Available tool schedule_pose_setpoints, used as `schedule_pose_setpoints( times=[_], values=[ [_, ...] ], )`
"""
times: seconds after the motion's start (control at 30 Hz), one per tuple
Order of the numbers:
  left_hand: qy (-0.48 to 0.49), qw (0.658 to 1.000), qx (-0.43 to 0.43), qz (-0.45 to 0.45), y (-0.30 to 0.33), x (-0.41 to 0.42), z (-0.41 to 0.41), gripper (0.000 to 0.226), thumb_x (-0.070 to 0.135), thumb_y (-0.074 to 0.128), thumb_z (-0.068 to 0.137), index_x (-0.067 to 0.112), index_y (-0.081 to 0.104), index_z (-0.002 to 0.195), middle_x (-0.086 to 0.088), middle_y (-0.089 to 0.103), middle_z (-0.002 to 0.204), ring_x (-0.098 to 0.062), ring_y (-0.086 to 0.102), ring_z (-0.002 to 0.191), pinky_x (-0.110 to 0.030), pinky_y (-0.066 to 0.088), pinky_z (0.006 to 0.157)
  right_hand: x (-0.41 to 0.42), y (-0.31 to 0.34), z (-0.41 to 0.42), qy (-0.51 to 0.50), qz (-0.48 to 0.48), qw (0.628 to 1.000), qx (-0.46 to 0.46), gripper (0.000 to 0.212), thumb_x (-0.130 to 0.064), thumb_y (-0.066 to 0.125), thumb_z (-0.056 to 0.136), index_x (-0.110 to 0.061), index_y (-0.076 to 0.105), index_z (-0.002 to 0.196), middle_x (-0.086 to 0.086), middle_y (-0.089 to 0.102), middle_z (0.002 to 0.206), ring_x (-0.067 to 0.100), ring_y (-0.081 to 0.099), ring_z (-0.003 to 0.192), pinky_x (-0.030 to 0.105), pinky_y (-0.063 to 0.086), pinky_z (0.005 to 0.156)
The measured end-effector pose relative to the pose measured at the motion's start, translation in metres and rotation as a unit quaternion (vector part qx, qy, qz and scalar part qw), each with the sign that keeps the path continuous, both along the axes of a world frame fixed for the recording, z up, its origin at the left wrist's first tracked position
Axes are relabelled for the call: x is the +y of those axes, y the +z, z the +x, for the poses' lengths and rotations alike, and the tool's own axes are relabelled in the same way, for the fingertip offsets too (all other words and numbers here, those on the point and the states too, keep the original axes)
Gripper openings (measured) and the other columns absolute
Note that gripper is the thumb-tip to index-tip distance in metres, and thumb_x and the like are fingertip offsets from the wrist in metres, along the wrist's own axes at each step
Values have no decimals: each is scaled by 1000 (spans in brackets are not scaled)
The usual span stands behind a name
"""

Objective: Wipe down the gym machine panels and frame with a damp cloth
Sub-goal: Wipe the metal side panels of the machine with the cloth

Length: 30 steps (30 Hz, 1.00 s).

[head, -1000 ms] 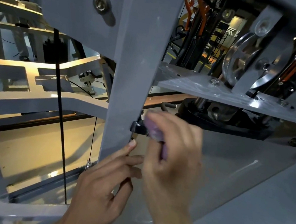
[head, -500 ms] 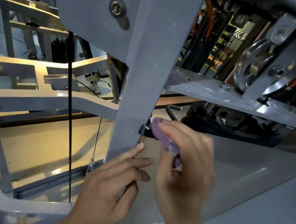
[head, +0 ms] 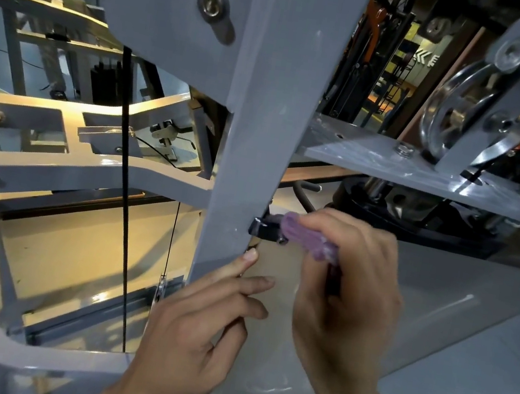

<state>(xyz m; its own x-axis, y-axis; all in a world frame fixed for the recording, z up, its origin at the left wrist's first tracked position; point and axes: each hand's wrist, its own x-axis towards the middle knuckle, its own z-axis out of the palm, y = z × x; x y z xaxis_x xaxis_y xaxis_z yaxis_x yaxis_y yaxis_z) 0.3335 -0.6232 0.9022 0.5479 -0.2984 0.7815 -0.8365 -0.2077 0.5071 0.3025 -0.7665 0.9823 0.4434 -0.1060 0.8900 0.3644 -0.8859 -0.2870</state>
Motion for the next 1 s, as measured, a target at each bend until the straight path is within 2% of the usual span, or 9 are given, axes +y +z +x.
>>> schedule_pose_setpoints(
  times=[0.07,0.13,0.2,0.3,0.37,0.53,0.7,0.83,1.0],
  values=[
    [1,1000,2,4,0,-1,-1,28,3,53,88,18,77,88,18,69,127,-8,52,141,-17,44,109,4,4,1,-10,-4,1000,6,33,11,55,87,-12,72,102,-12,66,108,6,53,104,23,43,91],
    [1,1000,-6,8,-1,-1,-1,29,-1,60,86,20,75,99,29,59,135,-6,50,142,-15,42,110,20,7,5,-23,-18,999,41,36,6,55,79,-16,72,102,-10,68,107,9,51,99,18,42,88],
    [0,1000,-10,7,0,0,0,41,-6,68,80,23,71,108,37,51,141,-5,49,142,-14,40,111,30,10,6,-18,-33,996,75,39,1,52,76,-20,72,102,-11,69,107,11,50,98,20,43,85],
    [1,1000,-6,5,0,1,-1,27,-3,59,87,18,75,92,22,65,130,-7,51,141,-16,42,109,14,11,-1,-9,-18,997,72,39,5,55,80,-22,71,103,-16,67,109,7,52,100,19,43,87],
    [-2,1000,2,6,0,1,-2,27,2,54,89,18,76,88,16,70,126,-9,51,141,-18,43,109,7,10,-6,-21,-1,998,54,37,7,58,84,-21,71,105,-18,64,110,1,50,103,15,40,90],
    [-7,1000,-11,8,0,1,-2,41,-8,69,78,20,72,108,36,50,142,-4,47,143,-14,39,111,31,11,2,-21,-19,995,91,40,5,55,75,-20,71,102,-12,68,106,11,51,98,21,43,84],
    [-5,1000,0,4,-1,1,-2,27,2,54,88,17,76,89,16,69,127,-9,50,142,-17,42,110,9,7,-7,-20,11,999,41,35,8,58,85,-19,72,104,-21,62,110,4,55,103,20,45,87],
    [6,1000,8,21,-5,-1,-1,29,-6,68,81,17,78,95,19,67,127,-7,48,143,-14,41,110,25,-6,-2,-19,29,999,14,29,-1,55,88,-16,74,104,-10,68,110,12,60,100,26,49,82],
    [3,1000,8,23,-5,0,-3,31,-7,70,78,18,77,96,24,65,128,-6,49,142,-15,41,110,22,-2,-6,-12,30,999,9,41,12,67,73,-12,77,105,-4,71,108,19,66,96,31,53,79]
  ],
)
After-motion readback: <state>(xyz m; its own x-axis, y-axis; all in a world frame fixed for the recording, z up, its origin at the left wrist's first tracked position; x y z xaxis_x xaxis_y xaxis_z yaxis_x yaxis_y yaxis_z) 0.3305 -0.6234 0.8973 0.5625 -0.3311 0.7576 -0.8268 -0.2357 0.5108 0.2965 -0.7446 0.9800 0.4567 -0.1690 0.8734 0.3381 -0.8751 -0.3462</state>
